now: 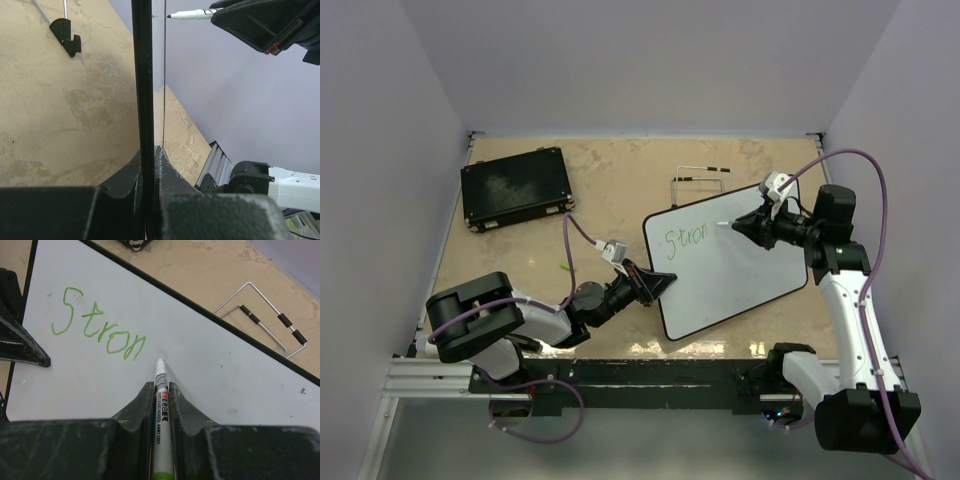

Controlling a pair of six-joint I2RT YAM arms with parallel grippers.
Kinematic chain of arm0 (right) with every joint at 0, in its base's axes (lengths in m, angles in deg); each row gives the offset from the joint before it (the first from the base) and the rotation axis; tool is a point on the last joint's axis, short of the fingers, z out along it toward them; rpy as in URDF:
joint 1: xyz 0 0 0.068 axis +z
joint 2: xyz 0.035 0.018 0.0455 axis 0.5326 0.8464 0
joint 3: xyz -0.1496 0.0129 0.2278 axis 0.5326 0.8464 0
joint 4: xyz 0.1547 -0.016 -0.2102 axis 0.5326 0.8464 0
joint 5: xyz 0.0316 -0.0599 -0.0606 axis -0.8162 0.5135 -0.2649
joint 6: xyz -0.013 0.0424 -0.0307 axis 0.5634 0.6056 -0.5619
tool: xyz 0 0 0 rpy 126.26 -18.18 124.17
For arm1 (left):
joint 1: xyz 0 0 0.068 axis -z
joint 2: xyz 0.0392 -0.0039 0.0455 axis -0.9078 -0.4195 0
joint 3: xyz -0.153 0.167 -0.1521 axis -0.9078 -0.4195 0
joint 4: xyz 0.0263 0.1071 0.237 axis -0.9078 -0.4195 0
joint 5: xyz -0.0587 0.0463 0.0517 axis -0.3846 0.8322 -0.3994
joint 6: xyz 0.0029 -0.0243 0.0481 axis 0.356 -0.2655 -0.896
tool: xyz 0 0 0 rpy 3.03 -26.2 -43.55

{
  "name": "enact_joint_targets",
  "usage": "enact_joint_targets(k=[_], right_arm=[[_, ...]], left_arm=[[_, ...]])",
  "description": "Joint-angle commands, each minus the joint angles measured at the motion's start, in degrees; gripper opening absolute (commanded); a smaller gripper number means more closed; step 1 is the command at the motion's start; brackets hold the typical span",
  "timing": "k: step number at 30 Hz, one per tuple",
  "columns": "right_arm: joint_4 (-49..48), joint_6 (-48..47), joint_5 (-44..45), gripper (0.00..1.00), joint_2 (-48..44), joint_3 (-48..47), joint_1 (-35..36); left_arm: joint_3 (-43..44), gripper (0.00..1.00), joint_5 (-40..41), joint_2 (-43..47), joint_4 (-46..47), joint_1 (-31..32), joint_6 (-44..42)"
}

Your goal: Write a sentence on the whiteboard

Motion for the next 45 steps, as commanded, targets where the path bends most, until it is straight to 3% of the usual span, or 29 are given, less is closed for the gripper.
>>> enact_joint_targets(k=[1,16,34,45], right_arm=[[-4.2,2.4,1.3,0.00,0.3,0.7,-0.1],[-6.8,4.4,-0.6,0.00,1.7,1.4,1.4],[5.3,-6.0,0.8,0.00,2.7,-0.3,2.5],[-4.2,2.5,6.0,0.00,0.6,-0.9,2.5]], left_arm=[[-0.4,0.00,-1.8,-0.1,0.1,0.3,-5.5],[0.3,0.00,-2.7,-0.9,0.2,0.3,-5.5],[0.2,0.00,-2.1,-0.6,-0.3,0.3,-5.6],[0.1,0.00,-2.2,-0.5,-0.3,0.3,-5.7]])
